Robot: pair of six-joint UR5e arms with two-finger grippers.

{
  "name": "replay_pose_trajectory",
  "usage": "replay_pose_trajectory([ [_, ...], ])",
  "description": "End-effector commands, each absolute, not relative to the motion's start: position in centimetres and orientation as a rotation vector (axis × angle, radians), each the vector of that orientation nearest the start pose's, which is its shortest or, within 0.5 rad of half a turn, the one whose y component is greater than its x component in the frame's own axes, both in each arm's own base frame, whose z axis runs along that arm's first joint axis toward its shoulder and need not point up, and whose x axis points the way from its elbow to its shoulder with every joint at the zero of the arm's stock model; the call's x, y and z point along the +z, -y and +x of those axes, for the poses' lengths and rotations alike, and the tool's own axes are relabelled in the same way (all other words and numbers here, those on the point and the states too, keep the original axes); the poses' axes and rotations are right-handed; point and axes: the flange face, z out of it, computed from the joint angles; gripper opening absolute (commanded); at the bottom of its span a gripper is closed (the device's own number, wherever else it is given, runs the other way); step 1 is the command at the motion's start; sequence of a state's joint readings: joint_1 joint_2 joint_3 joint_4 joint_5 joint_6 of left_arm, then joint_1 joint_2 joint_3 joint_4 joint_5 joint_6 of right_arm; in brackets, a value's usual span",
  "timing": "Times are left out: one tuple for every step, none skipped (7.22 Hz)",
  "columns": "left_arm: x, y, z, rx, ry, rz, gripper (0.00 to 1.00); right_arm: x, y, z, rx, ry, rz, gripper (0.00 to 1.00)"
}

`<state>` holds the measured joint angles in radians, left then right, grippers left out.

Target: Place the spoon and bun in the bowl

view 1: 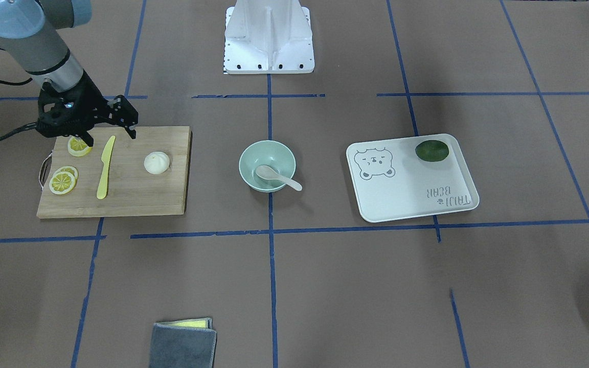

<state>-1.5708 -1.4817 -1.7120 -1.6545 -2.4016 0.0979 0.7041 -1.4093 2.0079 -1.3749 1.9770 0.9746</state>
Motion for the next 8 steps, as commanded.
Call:
replay_pose_trajectory([
  [61.8, 46.2, -5.9, 0.152, -0.822, 0.172, 1.0, 34.0, 40.9, -40.3, -0.067, 0.83, 0.203, 1.0],
  [61.7, 46.2, -5.9, 0.153, -0.822, 0.174, 1.0, 34.7, 41.2, -41.6, -0.07, 0.808, 0.202, 1.0],
  [61.6, 46.3, -5.9, 0.156, -0.823, 0.178, 1.0, 35.0, 41.2, -41.7, -0.074, 0.804, 0.198, 0.97],
  [61.5, 46.3, -5.9, 0.156, -0.823, 0.179, 1.0, 35.6, 41.1, -41.6, -0.081, 0.793, 0.196, 0.96],
  [61.4, 46.3, -5.9, 0.157, -0.823, 0.181, 1.0, 36.2, 41.2, -41.6, -0.079, 0.784, 0.191, 0.96],
  [61.3, 46.4, -5.9, 0.158, -0.823, 0.182, 1.0, 36.8, 41.4, -42.2, -0.078, 0.772, 0.182, 0.96],
  [61.3, 46.4, -5.9, 0.157, -0.821, 0.183, 1.0, 37.5, 41.6, -42.8, -0.079, 0.76, 0.172, 0.95],
  [61.2, 46.5, -5.9, 0.157, -0.821, 0.184, 1.0, 37.5, 41.6, -42.8, -0.08, 0.76, 0.175, 0.79],
])
